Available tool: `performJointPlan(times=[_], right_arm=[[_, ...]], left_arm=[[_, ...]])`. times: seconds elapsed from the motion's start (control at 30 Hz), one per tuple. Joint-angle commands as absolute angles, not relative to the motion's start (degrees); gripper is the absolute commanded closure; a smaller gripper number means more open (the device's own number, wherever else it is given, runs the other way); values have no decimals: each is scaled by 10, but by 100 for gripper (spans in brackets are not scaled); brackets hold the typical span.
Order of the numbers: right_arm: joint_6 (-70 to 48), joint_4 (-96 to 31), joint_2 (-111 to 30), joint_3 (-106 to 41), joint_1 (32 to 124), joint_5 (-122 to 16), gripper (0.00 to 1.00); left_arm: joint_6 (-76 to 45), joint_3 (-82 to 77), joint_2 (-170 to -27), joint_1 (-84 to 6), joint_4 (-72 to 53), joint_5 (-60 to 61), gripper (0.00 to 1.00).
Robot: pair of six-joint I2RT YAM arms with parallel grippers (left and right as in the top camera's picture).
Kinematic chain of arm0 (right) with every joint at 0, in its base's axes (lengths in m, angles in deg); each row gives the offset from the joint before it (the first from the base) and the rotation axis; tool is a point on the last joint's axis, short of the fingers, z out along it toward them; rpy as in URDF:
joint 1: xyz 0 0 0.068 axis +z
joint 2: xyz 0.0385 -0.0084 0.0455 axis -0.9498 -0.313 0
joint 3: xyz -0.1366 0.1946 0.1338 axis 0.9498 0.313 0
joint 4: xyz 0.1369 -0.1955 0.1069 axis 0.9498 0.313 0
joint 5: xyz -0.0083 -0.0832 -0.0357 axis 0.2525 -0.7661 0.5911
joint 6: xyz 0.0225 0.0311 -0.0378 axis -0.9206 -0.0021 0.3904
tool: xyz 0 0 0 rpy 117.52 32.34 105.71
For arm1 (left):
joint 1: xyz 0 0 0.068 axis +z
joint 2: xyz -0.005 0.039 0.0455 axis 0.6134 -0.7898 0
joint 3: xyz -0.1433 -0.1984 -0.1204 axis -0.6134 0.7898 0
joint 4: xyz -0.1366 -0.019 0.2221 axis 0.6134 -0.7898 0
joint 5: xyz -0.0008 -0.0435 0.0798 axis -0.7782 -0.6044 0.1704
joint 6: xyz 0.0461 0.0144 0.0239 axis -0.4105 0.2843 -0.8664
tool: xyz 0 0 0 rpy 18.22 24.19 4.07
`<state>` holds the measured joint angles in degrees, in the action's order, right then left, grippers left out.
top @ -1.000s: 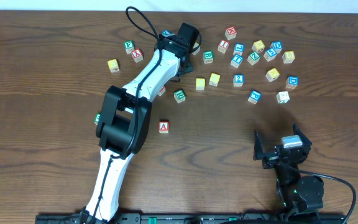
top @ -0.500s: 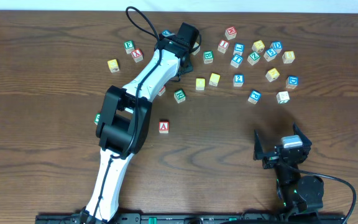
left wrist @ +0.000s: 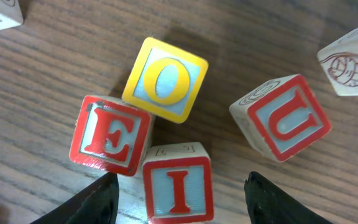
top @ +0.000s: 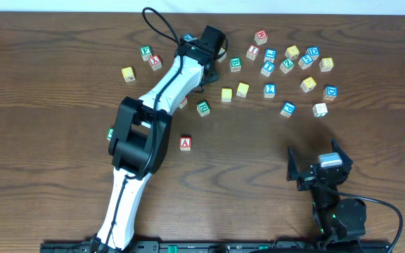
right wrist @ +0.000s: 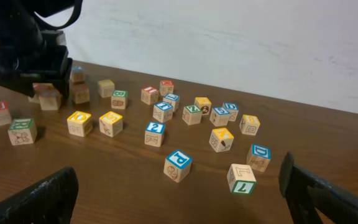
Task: Spell out AI2
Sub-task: 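Close the left gripper on the red I block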
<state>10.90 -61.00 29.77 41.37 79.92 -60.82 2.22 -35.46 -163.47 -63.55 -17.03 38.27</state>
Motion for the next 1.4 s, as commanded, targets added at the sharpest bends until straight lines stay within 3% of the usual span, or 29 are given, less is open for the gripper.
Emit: performJointPlan(times=[0.0,1.37], right_arm=[[103,-608,301,415,795,-611,1],[103,-608,301,415,795,-611,1]], left_arm=[[19,-367,-1641,-636,-185,396,36],[19,-360,-1644,-636,-154,391,36]])
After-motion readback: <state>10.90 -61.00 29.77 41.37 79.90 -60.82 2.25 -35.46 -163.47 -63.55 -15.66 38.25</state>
